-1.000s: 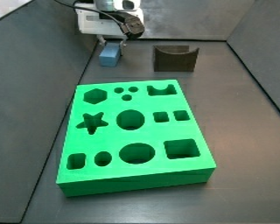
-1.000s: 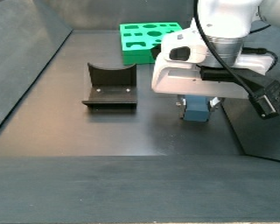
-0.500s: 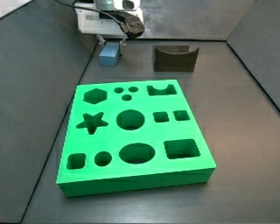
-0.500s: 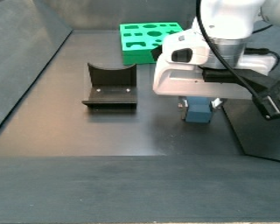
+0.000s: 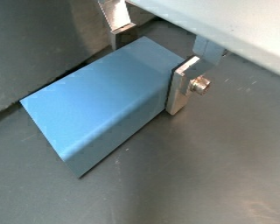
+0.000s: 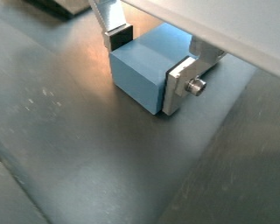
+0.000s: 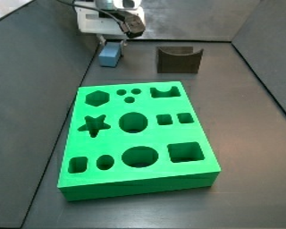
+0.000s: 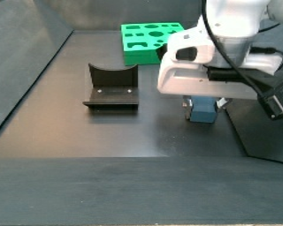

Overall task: Pick up the rectangle object. Move up. Place the rectangle object on the fixture. Regrasp the rectangle object. Move to above the board. Insert the rectangle object.
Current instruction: Move up, then place the rectangle object on the fixture.

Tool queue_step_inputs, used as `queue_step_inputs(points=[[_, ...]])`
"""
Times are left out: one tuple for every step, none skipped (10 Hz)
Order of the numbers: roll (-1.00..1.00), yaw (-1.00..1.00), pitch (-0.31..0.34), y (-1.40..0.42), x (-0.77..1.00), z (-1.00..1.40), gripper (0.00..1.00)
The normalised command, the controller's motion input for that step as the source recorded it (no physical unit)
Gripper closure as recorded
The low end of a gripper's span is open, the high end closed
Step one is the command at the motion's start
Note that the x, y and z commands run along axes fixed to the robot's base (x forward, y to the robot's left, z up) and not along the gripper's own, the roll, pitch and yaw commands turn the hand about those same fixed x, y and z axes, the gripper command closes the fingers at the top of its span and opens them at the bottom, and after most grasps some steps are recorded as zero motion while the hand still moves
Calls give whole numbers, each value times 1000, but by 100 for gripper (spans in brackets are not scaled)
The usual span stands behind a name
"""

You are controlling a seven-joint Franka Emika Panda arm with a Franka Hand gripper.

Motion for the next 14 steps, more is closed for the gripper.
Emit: queue_step_inputs(points=[[-6, 21, 33, 15, 11, 718, 100], [-10, 16, 52, 10, 5, 601, 100], [-9, 14, 55, 9, 4, 516, 100], [-2, 8, 45, 4, -12, 276, 100], [1, 6, 39, 2, -19, 175, 100], [0, 0, 0, 0, 0, 1000, 100], [-3, -2, 10, -3, -5, 1000, 100], [-5, -3, 23, -5, -13, 1000, 100], [-3, -5, 25, -5, -17, 1000, 100], [-1, -7, 26, -4, -19, 1000, 100], [3, -9, 27, -3, -24, 1000, 100], [5, -11, 28, -2, -28, 1000, 100], [8, -13, 33, 0, -32, 1000, 100], [10, -14, 34, 3, -29, 928, 100]])
